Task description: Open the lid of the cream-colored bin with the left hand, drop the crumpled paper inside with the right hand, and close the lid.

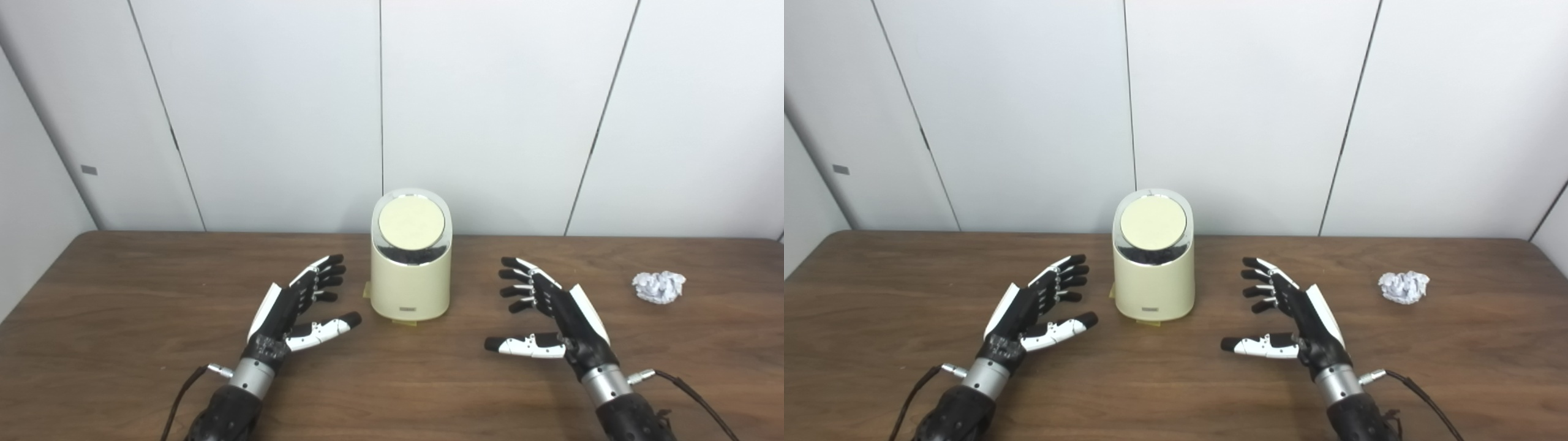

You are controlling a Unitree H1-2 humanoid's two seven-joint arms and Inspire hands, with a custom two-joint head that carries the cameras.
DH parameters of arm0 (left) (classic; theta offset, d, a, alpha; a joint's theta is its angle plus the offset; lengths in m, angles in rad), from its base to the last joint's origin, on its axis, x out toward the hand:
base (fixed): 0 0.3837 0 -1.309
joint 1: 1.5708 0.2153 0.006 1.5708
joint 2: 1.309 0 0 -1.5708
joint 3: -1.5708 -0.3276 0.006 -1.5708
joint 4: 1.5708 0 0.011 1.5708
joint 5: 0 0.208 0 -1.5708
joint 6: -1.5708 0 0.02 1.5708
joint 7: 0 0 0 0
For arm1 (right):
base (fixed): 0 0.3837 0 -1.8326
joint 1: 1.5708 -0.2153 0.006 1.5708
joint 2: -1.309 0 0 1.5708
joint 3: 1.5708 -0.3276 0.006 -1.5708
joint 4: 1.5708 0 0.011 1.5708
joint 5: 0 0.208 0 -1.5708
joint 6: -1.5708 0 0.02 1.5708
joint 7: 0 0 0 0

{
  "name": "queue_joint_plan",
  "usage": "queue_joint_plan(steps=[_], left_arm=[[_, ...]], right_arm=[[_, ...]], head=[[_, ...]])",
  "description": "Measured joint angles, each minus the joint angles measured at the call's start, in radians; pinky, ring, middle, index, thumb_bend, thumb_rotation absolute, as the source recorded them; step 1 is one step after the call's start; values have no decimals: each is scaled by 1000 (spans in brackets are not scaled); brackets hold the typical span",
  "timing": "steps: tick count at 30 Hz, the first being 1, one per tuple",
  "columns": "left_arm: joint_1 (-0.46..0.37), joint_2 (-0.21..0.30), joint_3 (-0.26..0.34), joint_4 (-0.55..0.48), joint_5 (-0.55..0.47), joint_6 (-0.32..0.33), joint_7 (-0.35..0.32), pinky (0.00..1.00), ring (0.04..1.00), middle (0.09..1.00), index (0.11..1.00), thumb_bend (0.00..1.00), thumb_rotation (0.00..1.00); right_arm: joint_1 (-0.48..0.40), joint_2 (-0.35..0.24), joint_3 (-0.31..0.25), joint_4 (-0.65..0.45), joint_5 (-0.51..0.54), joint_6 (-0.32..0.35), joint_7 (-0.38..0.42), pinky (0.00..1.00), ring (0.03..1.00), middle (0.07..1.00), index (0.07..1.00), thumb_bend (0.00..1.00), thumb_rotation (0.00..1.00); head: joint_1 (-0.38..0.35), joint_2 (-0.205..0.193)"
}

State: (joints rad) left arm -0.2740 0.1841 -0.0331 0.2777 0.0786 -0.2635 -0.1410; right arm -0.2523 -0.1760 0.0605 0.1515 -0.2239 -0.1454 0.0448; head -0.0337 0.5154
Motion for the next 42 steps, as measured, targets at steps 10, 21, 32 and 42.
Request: queue_joint_plan(steps=[10, 21, 32, 42], left_arm=[[0, 0, -1, 0, 10, 0, 5, 737, 829, 856, 916, 790, 309], [0, -1, -1, -1, 16, 0, 8, 777, 822, 852, 911, 776, 347], [-63, -71, 11, -92, 130, 90, 144, 804, 892, 911, 949, 818, 453], [-198, -77, -23, -84, 270, 165, 222, 974, 993, 965, 989, 843, 427]], right_arm=[[0, 0, 0, 0, 0, 0, 0, 594, 718, 805, 834, 853, 168], [-1, 0, 0, 1, 0, 0, 0, 594, 721, 809, 839, 848, 160], [-4, 0, 1, 4, 0, -2, 0, 597, 722, 810, 838, 846, 173], [-14, 0, 1, 7, 1, -2, 0, 600, 720, 811, 835, 860, 187]], head=[[2, 0], [2, -2], [2, -8], [-2, -12]])
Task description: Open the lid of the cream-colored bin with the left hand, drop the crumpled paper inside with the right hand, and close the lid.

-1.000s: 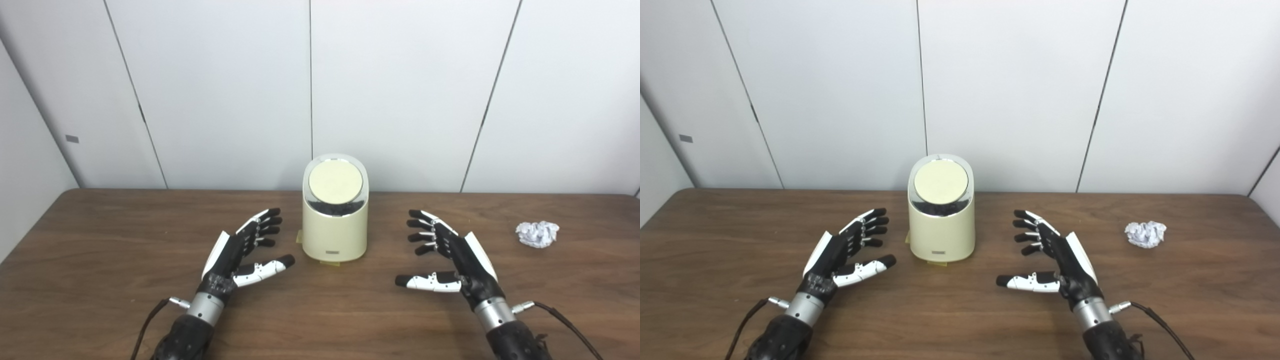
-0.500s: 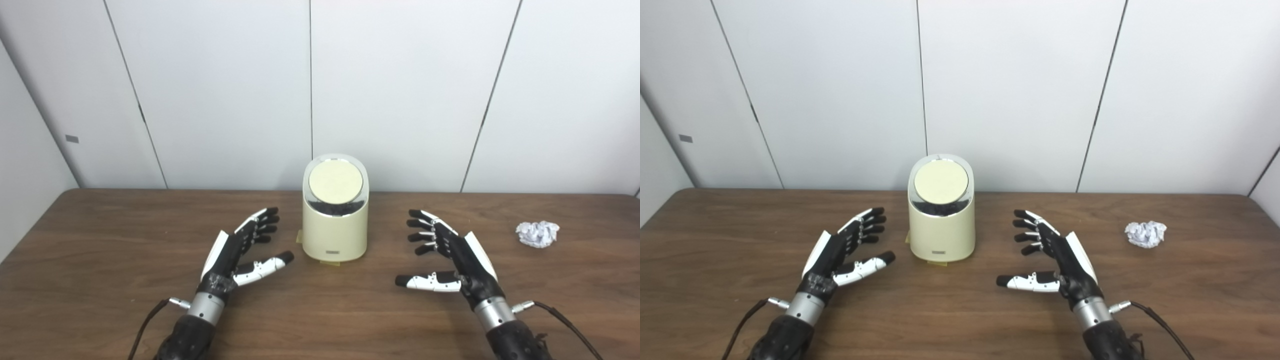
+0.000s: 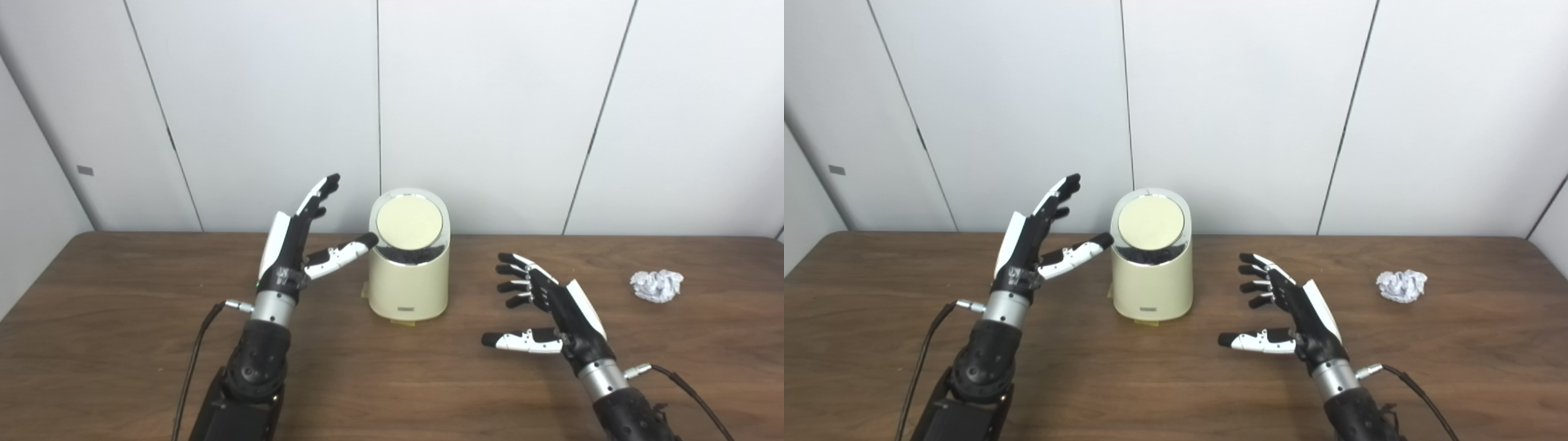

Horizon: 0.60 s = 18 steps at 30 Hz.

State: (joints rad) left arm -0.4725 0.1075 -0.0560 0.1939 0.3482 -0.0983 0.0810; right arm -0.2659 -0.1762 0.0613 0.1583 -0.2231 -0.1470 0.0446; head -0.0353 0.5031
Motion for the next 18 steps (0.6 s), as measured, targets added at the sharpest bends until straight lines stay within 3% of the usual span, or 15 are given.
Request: queue_joint_plan(steps=[8, 18], left_arm=[[-84, -4, -30, 37, 29, 63, 0, 1000, 1000, 1000, 1000, 929, 485], [-165, 16, -102, 85, 182, 153, 2, 1000, 1000, 1000, 1000, 1000, 495]], right_arm=[[0, 0, 0, -3, -6, 0, -3, 605, 718, 811, 837, 861, 199], [1, 1, 0, -8, -13, 1, -3, 588, 711, 803, 837, 855, 185]], head=[[-5, 3], [-8, 8]])
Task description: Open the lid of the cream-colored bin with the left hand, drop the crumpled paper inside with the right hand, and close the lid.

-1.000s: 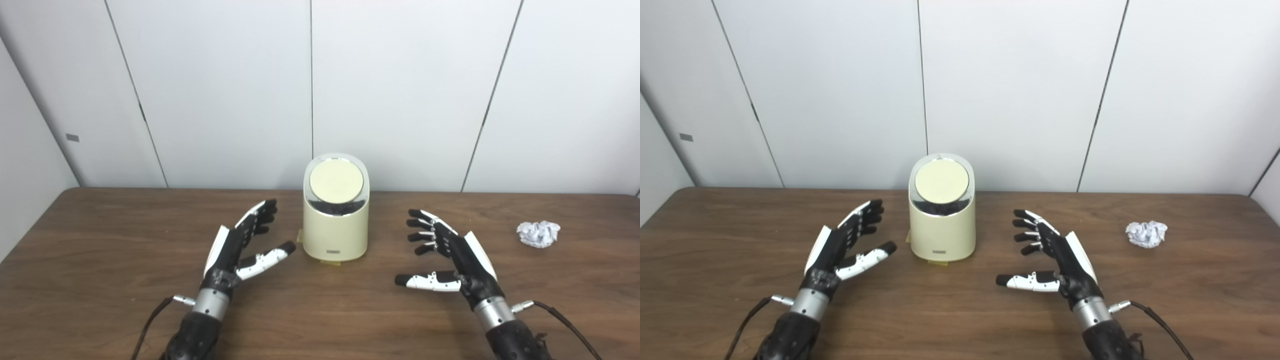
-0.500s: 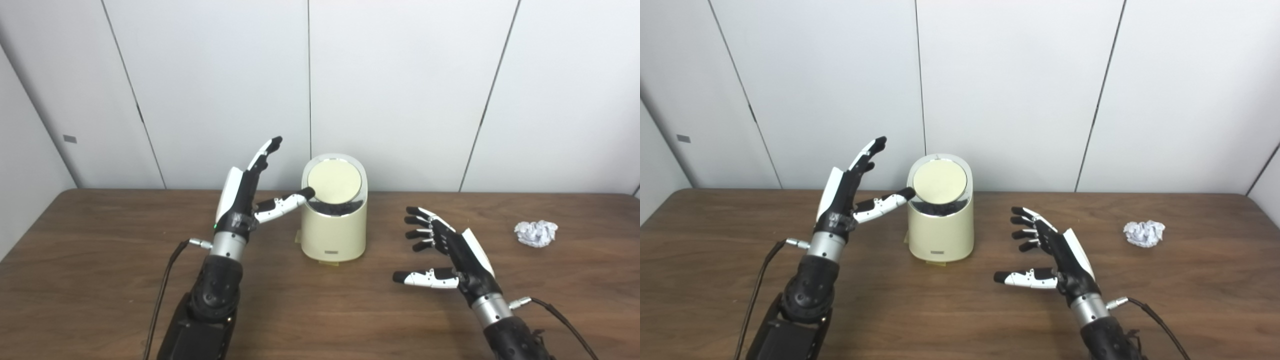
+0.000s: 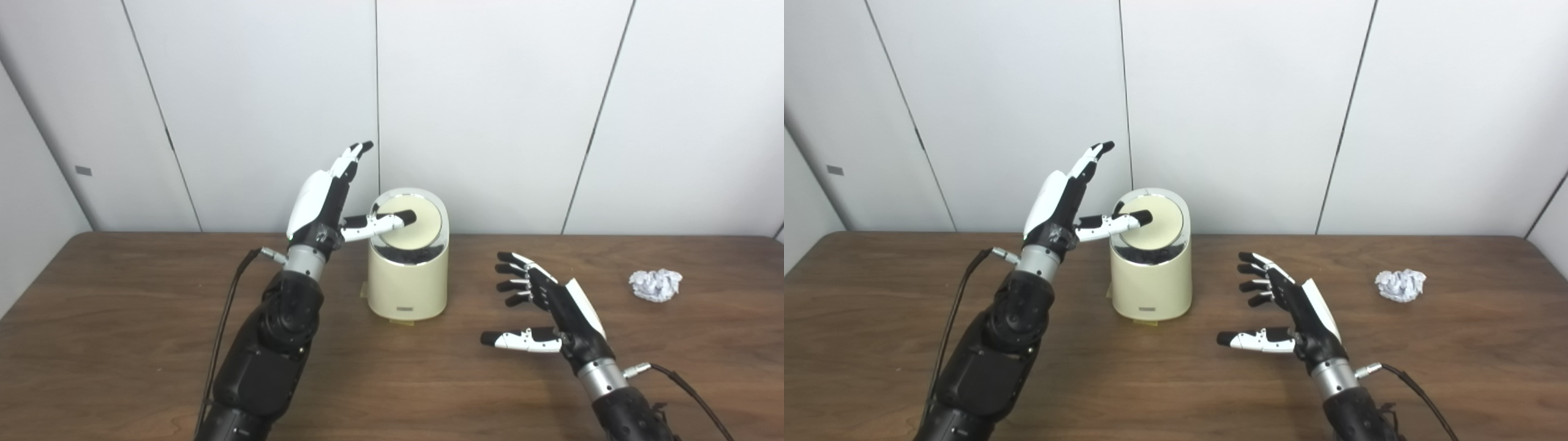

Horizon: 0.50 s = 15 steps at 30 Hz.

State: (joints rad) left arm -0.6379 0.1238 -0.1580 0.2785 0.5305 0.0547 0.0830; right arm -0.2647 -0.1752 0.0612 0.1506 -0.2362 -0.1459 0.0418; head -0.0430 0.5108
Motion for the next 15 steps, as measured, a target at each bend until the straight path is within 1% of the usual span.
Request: queue_joint_plan(steps=[3, 5, 12, 15], left_arm=[[-9, 6, -12, 12, 32, 14, 5, 1000, 1000, 1000, 1000, 1000, 495], [-13, 10, -18, 23, 39, 35, 6, 1000, 1000, 1000, 1000, 1000, 490], [-17, 19, -43, 27, 61, 71, -3, 1000, 1000, 1000, 1000, 1000, 417], [-22, 28, -52, 27, 67, 77, -5, 1000, 1000, 1000, 1000, 1000, 384]], right_arm=[[0, 1, 0, 0, -2, 0, 0, 587, 711, 803, 836, 855, 178], [0, 3, 0, 0, -2, 0, 0, 586, 710, 803, 836, 855, 174], [2, 8, 1, -4, -10, 4, 0, 594, 723, 818, 840, 865, 207], [2, 8, 1, -3, -15, 4, 0, 601, 730, 821, 840, 862, 197]], head=[[0, 2], [0, 3], [2, 6], [0, 9]])
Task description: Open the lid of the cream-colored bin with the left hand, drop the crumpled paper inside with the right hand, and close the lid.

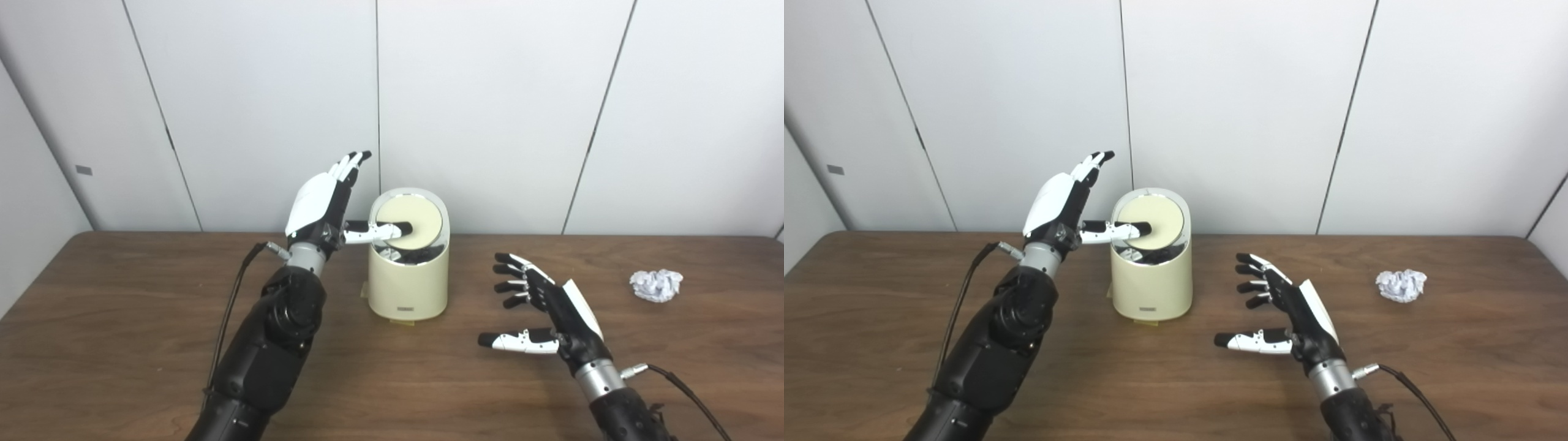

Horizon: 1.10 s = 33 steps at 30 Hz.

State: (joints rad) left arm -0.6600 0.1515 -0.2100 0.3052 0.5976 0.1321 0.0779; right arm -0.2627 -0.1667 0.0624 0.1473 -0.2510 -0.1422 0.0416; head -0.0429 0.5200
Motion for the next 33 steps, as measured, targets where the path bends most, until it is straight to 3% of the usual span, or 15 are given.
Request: queue_joint_plan(steps=[12, 24, 33], left_arm=[[-6, 33, -50, 0, 51, 14, -9, 1000, 1000, 1000, 1000, 1000, 324], [-43, 73, -158, 0, 248, 35, 32, 1000, 1000, 1000, 1000, 1000, 260], [-64, 102, -210, -3, 329, 58, -13, 1000, 1000, 1000, 1000, 1000, 236]], right_arm=[[6, 14, 0, -12, -8, 17, 0, 585, 719, 823, 843, 843, 185], [9, 14, 0, -31, -13, 22, 0, 588, 722, 826, 845, 853, 207], [9, 14, 0, -31, -14, 23, 0, 592, 722, 817, 841, 854, 195]], head=[[-5, 6], [-2, 12], [-3, 17]])
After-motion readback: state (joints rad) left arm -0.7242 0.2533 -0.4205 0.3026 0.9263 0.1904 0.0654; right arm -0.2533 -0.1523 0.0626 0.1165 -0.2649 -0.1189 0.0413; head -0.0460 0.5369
